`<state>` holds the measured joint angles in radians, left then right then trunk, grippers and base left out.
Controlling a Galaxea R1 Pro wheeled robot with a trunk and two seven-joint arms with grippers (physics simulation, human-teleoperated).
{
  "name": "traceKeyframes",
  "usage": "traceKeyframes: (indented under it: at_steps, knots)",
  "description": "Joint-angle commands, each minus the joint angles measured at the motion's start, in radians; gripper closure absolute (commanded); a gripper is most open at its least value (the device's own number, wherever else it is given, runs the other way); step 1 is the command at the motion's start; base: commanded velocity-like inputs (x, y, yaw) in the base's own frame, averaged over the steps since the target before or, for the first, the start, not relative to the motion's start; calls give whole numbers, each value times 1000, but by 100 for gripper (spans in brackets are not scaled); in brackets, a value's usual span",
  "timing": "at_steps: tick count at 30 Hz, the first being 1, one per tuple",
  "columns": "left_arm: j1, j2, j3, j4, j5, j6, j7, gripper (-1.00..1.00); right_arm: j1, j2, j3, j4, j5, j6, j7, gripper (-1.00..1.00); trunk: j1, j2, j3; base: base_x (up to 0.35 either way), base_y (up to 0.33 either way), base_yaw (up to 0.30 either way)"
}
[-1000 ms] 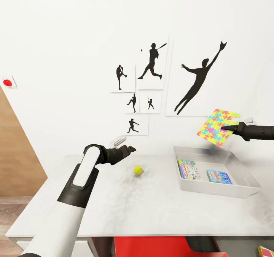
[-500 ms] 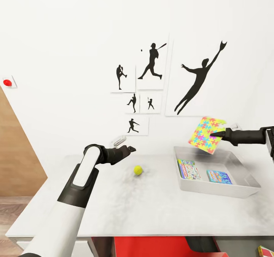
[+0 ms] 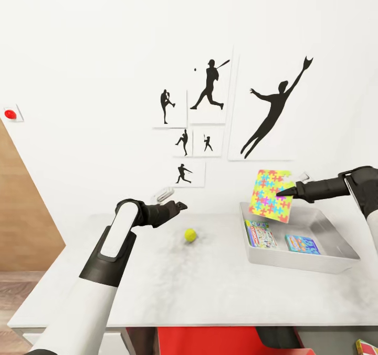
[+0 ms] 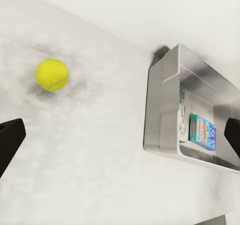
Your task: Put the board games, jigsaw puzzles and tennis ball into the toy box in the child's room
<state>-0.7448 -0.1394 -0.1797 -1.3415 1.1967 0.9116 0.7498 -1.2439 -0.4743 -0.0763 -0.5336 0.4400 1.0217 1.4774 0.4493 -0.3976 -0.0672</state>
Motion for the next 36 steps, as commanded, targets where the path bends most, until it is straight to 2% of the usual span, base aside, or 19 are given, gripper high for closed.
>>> traceKeyframes:
  at_steps: [1,4,7,13,23,30,36]
  knots:
    - [-1,0,0,-1,9,1,10,-100,-2,-2,7,-1,11,5,19,100,1,-2,-2,0,0,0]
    - [-2,0,0,-1,10,2,10,-100,-7,-9,24,-1,11,-11,32,100,1,-2,-2,0,0,0]
    - [-2,0,1,-1,10,2,10,-100,-18,-30,44,-5,12,-46,46,100,1,-2,-2,0,0,0]
    - [-3,1,1,-2,10,4,10,-100,-22,-36,55,-38,11,-72,54,100,1,-2,-2,0,0,0]
    - [-6,1,2,-3,12,5,9,-100,-15,-52,62,-103,13,-88,52,100,1,-2,-2,0,0,0]
    - [-8,1,2,-2,11,5,9,-100,4,-49,57,-122,14,-179,41,100,1,-2,-2,0,0,0]
    - [-8,1,2,-3,11,6,9,-100,13,-53,54,-124,15,-206,37,100,1,-2,-2,0,0,0]
